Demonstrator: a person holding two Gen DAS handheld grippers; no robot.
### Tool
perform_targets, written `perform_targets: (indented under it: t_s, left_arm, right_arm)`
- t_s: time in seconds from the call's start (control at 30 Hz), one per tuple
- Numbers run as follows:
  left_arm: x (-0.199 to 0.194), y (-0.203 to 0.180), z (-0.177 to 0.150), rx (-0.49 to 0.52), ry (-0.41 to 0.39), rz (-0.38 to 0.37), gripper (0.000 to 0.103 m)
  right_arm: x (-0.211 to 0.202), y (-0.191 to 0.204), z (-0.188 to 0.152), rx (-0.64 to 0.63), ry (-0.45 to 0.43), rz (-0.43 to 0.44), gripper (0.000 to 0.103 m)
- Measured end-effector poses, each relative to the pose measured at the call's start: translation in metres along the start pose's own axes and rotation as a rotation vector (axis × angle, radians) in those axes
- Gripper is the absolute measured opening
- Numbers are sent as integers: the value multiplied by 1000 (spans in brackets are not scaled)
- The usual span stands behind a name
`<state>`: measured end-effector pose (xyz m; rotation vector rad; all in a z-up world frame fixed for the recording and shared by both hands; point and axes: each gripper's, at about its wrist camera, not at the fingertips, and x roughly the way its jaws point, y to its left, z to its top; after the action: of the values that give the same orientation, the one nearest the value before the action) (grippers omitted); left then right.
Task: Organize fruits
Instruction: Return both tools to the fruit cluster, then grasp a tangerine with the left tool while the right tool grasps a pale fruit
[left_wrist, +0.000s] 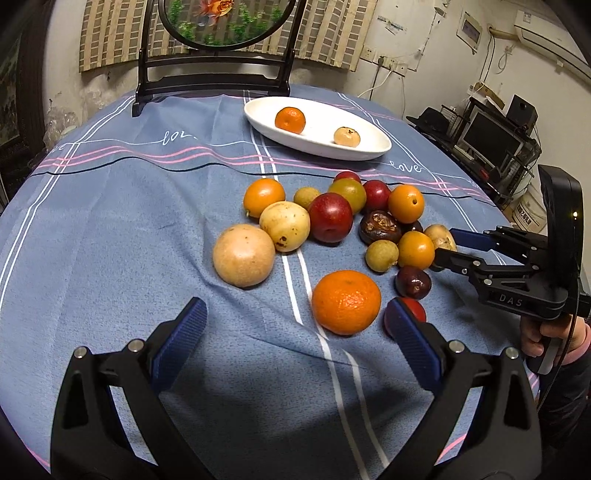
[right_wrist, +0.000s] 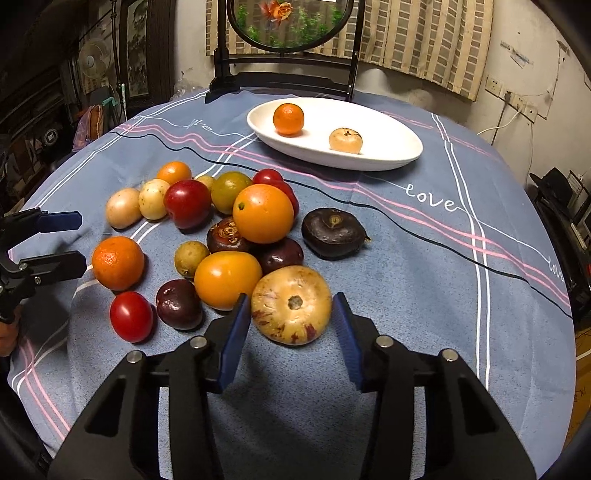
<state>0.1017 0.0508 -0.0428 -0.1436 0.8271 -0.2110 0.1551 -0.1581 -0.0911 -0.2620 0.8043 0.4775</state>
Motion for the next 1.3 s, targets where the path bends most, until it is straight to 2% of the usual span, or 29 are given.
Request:
perform_targets:
  t_s: [0.13, 0.27, 0.47, 0.67, 0.73, 0.8, 0.93, 1.03, 1.17, 1.3]
  left_arm:
    - [-1, 0, 0, 2, -2, 0, 99]
    - [-1, -1, -1, 0, -4, 5, 99]
    - [0, -1, 0, 2, -2, 5, 99]
    - [0, -18, -1, 98, 1, -31, 98]
    - [2, -26, -3, 142, 8, -56, 93]
    - [6, -31, -3, 169, 32, -62, 77]
    - [15, -32, 1, 174, 67, -59, 58]
    - [17, -33, 5, 177, 54, -44, 56]
    - [29, -32, 7, 174, 106, -41, 53]
    - [32, -32, 6, 178, 125, -38, 53]
  right_arm:
    - [6, -3, 2, 9, 25, 3, 48]
    - [19, -5, 6, 14, 76, -29, 48]
    - [14, -14, 5, 56, 44, 23, 44]
    - [10, -29, 3, 136, 19, 104, 43]
    - [8, -35, 2, 169, 5, 137, 43]
    - [7, -37, 2, 183, 0, 141, 43]
    - [4, -34, 1, 171, -8, 143, 43]
    - [3, -33, 0, 168, -13, 144, 43]
    - [1, -34, 0, 169, -18, 143, 43]
    - [1, -35, -1, 170, -17, 140, 43]
